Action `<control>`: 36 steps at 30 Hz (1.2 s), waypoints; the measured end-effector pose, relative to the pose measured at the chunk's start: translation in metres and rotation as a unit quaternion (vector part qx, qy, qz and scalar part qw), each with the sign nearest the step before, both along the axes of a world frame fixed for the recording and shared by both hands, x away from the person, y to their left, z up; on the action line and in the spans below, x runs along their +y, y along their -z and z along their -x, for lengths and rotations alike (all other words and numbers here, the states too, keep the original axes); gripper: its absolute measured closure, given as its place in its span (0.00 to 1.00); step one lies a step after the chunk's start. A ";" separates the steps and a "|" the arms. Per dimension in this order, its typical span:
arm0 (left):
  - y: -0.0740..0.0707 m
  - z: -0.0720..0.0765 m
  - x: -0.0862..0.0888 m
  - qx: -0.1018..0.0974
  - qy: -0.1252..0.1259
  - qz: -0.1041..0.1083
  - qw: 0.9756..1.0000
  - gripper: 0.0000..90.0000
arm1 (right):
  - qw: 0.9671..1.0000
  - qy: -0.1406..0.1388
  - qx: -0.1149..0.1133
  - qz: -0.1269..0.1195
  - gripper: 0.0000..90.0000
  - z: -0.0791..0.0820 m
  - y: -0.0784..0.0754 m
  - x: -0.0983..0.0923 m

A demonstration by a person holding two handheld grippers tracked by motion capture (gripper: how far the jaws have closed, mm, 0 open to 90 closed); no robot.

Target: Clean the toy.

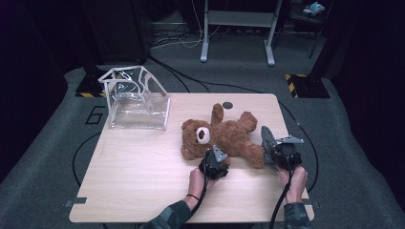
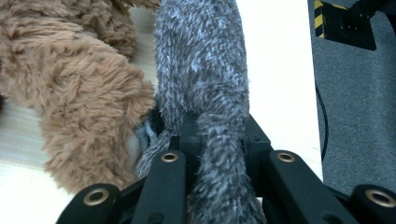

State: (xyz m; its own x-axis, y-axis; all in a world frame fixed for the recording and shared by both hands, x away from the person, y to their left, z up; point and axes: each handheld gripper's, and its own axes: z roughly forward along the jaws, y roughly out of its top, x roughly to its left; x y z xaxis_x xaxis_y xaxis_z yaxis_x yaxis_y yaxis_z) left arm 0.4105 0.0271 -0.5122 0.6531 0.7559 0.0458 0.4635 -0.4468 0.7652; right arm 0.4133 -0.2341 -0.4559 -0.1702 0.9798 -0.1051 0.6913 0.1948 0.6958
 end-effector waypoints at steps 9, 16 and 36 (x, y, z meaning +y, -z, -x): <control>-0.007 -0.009 0.011 -0.001 0.009 0.019 1.000 0.82 | 1.000 0.001 0.001 -0.006 0.84 -0.004 0.000 -0.002; -0.023 -0.016 0.021 -0.001 0.017 0.042 0.999 0.85 | 1.000 0.000 0.004 -0.009 0.84 -0.005 0.004 -0.003; -0.088 -0.053 0.037 -0.002 0.030 0.075 0.997 0.89 | 0.999 -0.025 0.002 -0.025 0.84 0.001 0.004 0.011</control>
State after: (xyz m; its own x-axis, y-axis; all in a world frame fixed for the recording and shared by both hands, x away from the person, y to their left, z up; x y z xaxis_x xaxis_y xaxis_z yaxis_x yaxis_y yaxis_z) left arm 0.4639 0.0642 -0.4246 0.6972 0.7143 -0.0615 0.4357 -0.3540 0.8276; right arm 0.4127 -0.2236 -0.4596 -0.2196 0.9740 -0.0565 0.6837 0.1949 0.7033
